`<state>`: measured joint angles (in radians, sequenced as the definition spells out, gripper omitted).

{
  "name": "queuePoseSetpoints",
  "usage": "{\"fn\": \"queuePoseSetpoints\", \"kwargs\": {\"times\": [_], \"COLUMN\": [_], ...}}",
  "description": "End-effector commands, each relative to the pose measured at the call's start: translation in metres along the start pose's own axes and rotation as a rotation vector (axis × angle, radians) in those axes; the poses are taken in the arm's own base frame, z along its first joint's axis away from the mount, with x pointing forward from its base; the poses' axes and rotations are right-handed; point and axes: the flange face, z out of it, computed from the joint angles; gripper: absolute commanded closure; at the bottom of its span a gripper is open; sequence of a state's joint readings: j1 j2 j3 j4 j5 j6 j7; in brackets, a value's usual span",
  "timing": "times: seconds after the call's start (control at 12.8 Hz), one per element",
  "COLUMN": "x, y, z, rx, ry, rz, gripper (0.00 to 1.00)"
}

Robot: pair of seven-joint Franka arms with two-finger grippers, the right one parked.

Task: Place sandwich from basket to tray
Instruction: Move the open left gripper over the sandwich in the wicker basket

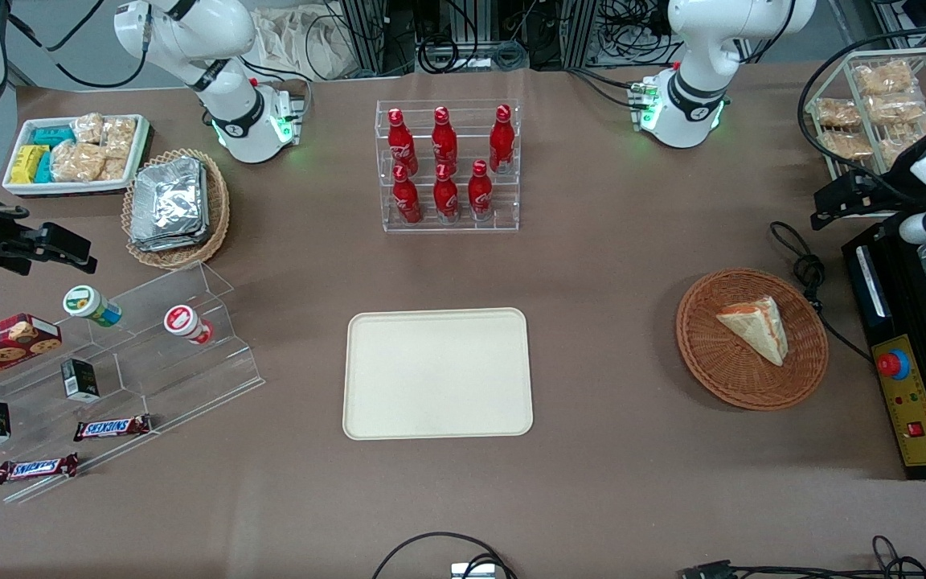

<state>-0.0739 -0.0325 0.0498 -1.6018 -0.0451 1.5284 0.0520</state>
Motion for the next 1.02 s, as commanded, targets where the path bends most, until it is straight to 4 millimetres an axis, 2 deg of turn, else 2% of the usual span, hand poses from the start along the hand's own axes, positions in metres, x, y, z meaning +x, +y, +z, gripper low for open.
{"fn": "queuePoseSetpoints", "kwargs": {"times": [0.0,0.16,0.31,0.47,0.7,0.94], "x": [0.001,0.003,0.003,0.006,0.007,0.005], "y": [0.0,-0.005,-0.022,-0.028,-0.033,-0.046], "z": [-0.01,-0.007,0.005,0.037,0.108,0.153], "rx": [0.0,0.004,0.014,0.068,0.07,0.067], "ry": [0.001,-0.005,-0.032,-0.058,-0.03,-0.001], "rz": [-0.016,-0.037,-0.072,-0.144,-0.316,-0.466], "gripper": [0.0,0.0,0.0,0.0,0.0,0.0]}}
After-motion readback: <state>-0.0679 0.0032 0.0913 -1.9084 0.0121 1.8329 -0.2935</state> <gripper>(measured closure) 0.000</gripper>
